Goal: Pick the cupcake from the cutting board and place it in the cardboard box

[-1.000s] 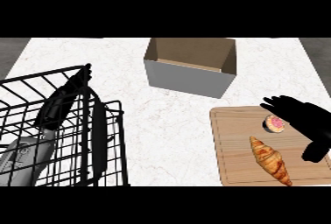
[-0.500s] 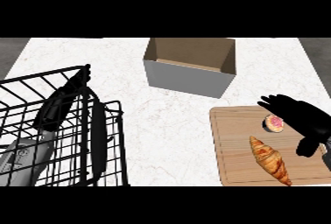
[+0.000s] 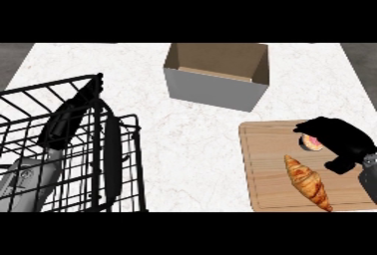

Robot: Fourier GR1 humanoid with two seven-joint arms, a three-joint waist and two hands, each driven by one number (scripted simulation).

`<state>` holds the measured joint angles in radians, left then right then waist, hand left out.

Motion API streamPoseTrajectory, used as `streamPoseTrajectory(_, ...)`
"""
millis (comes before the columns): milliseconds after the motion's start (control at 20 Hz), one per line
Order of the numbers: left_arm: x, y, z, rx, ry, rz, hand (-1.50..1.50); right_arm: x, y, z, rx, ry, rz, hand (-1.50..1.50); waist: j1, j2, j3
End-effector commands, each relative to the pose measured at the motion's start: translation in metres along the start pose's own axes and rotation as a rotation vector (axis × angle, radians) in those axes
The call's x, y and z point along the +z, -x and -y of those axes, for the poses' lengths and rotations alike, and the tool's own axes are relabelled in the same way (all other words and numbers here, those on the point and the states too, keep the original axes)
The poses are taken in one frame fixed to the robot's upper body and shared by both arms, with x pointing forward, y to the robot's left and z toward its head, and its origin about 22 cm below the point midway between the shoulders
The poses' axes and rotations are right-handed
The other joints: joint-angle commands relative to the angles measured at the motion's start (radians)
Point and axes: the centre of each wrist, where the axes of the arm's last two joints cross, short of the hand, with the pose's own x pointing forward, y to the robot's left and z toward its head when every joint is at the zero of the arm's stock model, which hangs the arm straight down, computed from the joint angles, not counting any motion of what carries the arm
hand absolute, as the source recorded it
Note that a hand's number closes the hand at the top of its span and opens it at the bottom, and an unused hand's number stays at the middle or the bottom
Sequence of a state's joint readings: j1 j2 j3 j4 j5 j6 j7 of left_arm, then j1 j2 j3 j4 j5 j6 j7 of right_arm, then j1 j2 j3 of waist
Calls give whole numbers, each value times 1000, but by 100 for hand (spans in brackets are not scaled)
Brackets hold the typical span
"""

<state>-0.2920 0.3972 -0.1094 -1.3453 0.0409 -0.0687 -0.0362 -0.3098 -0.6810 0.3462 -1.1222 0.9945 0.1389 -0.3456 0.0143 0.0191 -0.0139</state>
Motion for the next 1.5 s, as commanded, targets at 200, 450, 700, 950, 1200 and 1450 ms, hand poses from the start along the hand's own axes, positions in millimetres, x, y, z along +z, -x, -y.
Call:
streamPoseTrajectory(200,-2,-19,0,-23,40,147,0,-17,-4,4,54,132,132,150,-2,-19,15)
streamPoseTrajectory(450,-1,-34,14,-13,53,171,0,-21,-9,-22,81,236,157,150,3,-21,16)
streamPoseTrajectory(700,-9,-20,19,-13,76,142,0,-93,-180,27,18,250,521,150,47,-23,11)
streamPoseTrajectory(950,-21,-24,32,-12,125,164,0,-101,-291,68,-58,329,707,150,80,-19,13)
streamPoseTrajectory(1200,-24,-26,21,-11,122,165,0,-82,-329,117,14,492,732,150,61,-23,14)
streamPoseTrajectory(1450,-21,-29,12,-4,80,155,0,-62,-335,154,-113,598,662,150,31,-27,14)
